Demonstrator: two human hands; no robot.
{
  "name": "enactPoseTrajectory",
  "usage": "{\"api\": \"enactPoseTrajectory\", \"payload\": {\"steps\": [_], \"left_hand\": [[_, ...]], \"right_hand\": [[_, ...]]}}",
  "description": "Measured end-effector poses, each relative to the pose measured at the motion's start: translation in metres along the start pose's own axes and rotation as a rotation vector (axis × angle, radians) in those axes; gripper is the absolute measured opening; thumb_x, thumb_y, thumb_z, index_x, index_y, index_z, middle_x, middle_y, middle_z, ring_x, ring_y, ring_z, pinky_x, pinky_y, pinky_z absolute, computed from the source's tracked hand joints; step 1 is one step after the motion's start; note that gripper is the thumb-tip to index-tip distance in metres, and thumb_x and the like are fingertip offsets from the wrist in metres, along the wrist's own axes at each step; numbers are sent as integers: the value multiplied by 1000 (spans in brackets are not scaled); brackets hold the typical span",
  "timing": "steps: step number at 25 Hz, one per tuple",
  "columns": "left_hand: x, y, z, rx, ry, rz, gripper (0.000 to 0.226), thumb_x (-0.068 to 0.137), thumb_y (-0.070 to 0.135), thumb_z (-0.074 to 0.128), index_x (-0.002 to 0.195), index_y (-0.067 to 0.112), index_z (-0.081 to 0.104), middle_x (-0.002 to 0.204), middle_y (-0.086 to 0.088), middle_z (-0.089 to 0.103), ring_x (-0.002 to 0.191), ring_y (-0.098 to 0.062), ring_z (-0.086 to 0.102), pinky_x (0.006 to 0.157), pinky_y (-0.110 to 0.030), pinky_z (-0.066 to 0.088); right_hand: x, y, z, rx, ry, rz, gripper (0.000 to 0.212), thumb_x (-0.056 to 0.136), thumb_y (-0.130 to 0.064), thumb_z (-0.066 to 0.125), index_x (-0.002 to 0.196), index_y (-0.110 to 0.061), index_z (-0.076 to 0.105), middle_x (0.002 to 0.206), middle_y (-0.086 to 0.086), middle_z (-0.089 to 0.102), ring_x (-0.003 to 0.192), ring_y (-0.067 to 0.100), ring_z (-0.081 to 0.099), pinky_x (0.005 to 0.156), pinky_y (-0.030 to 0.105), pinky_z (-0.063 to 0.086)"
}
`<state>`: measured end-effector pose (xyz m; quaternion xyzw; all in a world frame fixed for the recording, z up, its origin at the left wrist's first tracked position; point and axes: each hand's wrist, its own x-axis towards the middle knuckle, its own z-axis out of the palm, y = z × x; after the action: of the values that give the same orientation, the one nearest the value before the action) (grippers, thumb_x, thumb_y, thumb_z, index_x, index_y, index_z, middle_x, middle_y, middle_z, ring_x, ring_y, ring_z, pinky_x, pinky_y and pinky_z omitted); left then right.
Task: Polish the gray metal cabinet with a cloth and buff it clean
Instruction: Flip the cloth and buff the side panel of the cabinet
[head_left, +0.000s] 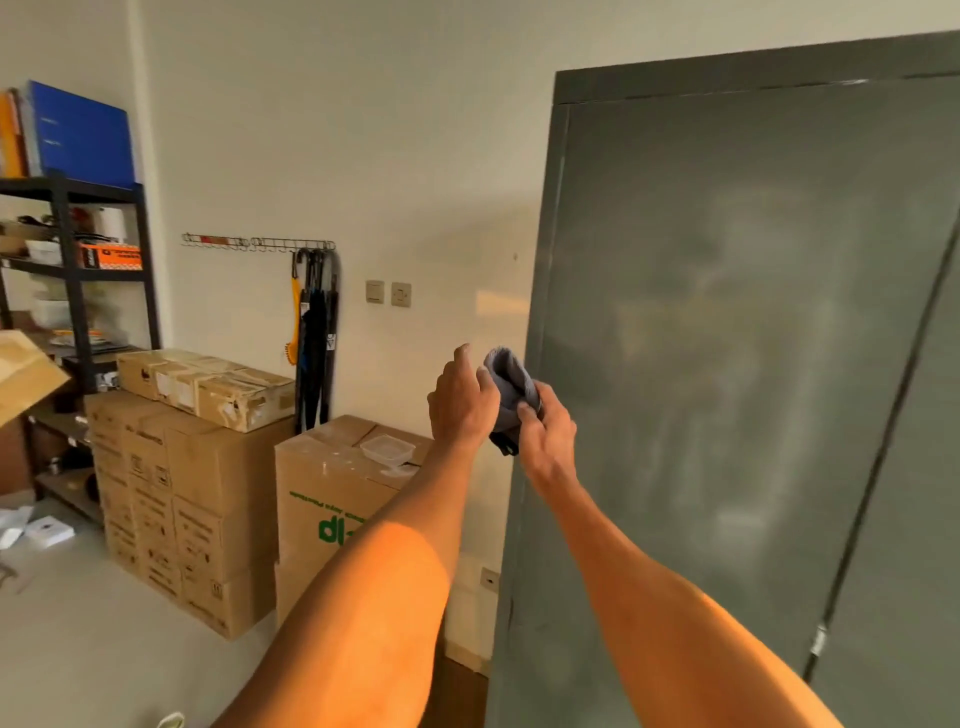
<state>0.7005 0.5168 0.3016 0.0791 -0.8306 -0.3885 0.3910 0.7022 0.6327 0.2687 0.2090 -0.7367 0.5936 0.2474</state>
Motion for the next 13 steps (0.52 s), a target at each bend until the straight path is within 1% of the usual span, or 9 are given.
{"api": "enactPoseTrajectory", "payload": {"steps": [1, 2, 4, 5, 6, 8, 10, 12, 13], "left_hand": [[18, -4, -8, -78, -3, -66, 37, 107, 30, 40, 138, 17, 54, 132, -12, 65, 120, -33, 60, 98, -44, 49], [40, -11, -17, -128, 4, -85, 33, 105, 32, 41, 127, 16, 62, 123, -13, 69, 113, -34, 63, 91, -42, 51], [79, -23, -31, -144, 8, -39, 26, 100, 30, 47, 109, 16, 67, 108, -11, 72, 99, -33, 65, 81, -41, 53], [97, -29, -35, -126, -2, -22, 22, 97, 26, 50, 106, 16, 67, 104, -9, 72, 96, -31, 65, 79, -40, 53], [116, -33, -38, -106, -19, -9, 21, 93, 22, 53, 105, 16, 68, 103, -8, 72, 95, -31, 65, 78, -39, 53], [154, -43, -38, -90, -51, 1, 25, 87, 13, 54, 107, 16, 68, 103, -7, 72, 95, -31, 65, 81, -41, 55], [190, -52, -31, -109, -56, 20, 31, 84, 4, 53, 110, 14, 68, 105, -8, 72, 98, -32, 66, 81, -40, 55], [225, -63, -22, -146, -55, 39, 37, 84, -2, 51, 113, 12, 69, 109, -10, 73, 102, -31, 66, 80, -36, 54], [239, -69, -15, -164, -60, 47, 39, 85, -4, 51, 115, 11, 70, 112, -10, 73, 104, -30, 66, 82, -35, 54]], "right_hand": [[12, -2, 16, 6, -16, -15, 26, 96, -3, 48, 114, -14, 64, 96, 1, 68, 88, 16, 61, 79, 29, 50], [25, -4, 35, 21, -24, -35, 29, 96, -3, 48, 116, -15, 64, 97, 1, 69, 90, 16, 62, 81, 32, 51], [51, -7, 70, 61, -27, -76, 36, 95, -2, 47, 124, -17, 63, 103, -1, 69, 96, 14, 64, 85, 32, 53], [65, -7, 87, 81, -25, -93, 38, 95, -2, 46, 126, -17, 62, 105, 0, 68, 98, 14, 64, 87, 33, 54], [80, -7, 102, 101, -20, -102, 39, 96, -2, 45, 128, -17, 61, 107, 2, 68, 99, 16, 64, 88, 35, 55], [112, -4, 126, 112, -22, -101, 40, 96, -1, 44, 129, -15, 60, 110, 6, 68, 100, 21, 64, 90, 37, 55], [141, 0, 140, 110, -13, -111, 38, 98, -3, 45, 132, -15, 59, 112, 7, 68, 101, 22, 64, 89, 34, 55], [171, 6, 153, 110, -13, -96, 31, 102, -14, 51, 132, -16, 59, 110, 5, 68, 100, 20, 66, 87, 31, 57], [184, 12, 159, 96, -19, -68, 28, 103, -20, 54, 130, -17, 60, 107, 5, 68, 98, 21, 67, 86, 31, 58]]}}
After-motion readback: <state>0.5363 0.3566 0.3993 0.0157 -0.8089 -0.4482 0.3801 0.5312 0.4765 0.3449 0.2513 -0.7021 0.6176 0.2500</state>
